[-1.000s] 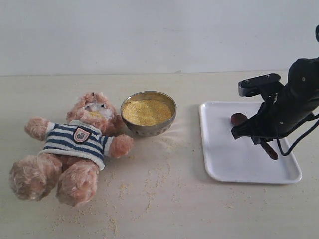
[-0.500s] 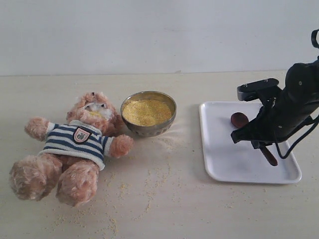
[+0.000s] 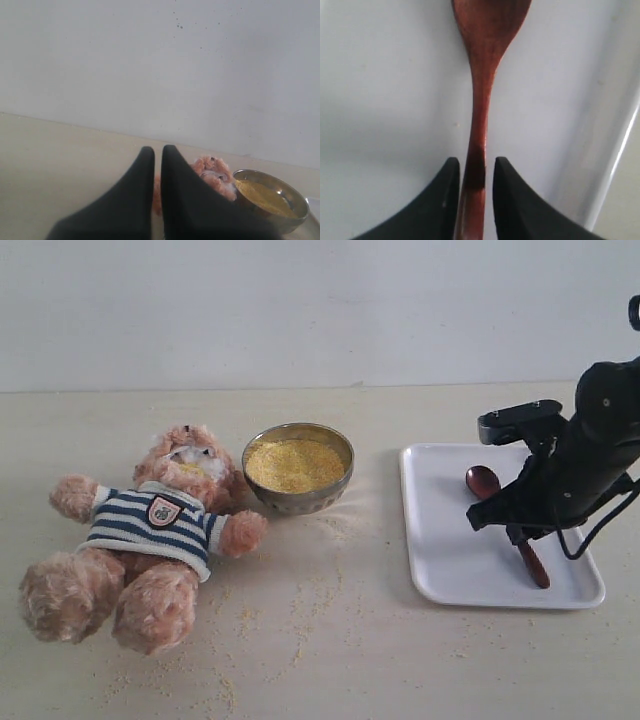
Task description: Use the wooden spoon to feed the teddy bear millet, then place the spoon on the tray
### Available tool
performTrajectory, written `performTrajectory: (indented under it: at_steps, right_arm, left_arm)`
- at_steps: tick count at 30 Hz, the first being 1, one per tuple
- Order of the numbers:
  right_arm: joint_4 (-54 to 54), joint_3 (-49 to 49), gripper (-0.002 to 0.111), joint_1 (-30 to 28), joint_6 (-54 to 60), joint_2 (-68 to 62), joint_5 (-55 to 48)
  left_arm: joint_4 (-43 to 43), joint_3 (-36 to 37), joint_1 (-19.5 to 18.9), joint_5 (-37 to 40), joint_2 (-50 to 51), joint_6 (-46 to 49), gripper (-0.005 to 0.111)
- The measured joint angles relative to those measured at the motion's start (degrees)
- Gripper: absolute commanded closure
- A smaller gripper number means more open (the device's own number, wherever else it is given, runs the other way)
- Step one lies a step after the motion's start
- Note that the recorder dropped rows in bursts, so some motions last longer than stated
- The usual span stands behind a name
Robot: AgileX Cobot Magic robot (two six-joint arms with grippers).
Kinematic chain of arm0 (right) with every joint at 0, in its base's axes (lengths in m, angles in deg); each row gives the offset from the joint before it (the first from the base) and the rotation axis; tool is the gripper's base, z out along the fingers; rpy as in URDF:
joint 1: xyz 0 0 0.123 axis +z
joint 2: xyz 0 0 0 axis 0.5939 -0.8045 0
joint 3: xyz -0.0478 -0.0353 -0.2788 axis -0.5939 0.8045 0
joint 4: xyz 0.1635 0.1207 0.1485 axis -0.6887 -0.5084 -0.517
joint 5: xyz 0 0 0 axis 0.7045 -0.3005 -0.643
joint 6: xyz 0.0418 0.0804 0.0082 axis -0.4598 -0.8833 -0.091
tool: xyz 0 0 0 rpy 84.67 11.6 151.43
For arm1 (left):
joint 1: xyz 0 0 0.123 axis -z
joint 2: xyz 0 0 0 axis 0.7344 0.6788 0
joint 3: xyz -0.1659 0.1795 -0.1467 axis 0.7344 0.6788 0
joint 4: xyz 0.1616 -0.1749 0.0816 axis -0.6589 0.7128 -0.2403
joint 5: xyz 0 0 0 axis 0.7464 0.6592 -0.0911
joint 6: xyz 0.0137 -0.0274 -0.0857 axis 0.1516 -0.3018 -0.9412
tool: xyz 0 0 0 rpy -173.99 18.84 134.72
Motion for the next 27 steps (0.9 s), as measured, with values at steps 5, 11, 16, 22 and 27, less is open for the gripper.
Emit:
performTrajectory:
  at_steps: [5, 11, 16, 22, 27]
  right_arm:
    - [0.0, 0.1, 0.104, 0.0, -3.8, 10.7, -2.6]
    - [0.5, 13.2, 0.108, 0.0, -11.9, 33.8, 14.7]
    - [1.9, 23.7, 0.108, 0.0, -12.3, 49.0, 21.3]
    - [2.1, 29.2, 0.108, 0.0, -11.2, 65.0, 19.3]
    - [7.9, 29.8, 0.108, 0.0, -9.5, 76.3, 14.2]
  left_arm:
    - [0.0, 0.0, 0.0, 0.0, 0.0, 0.0, 0.102]
    - [0.0, 0.0, 0.0, 0.0, 0.0, 0.0, 0.102]
    - [0.0, 0.0, 0.0, 0.0, 0.0, 0.0, 0.102]
    - [0.0, 0.0, 0.0, 0.1, 0.0, 0.0, 0.102]
    - [0.0, 0.0, 0.0, 0.1, 0.0, 0.0, 0.102]
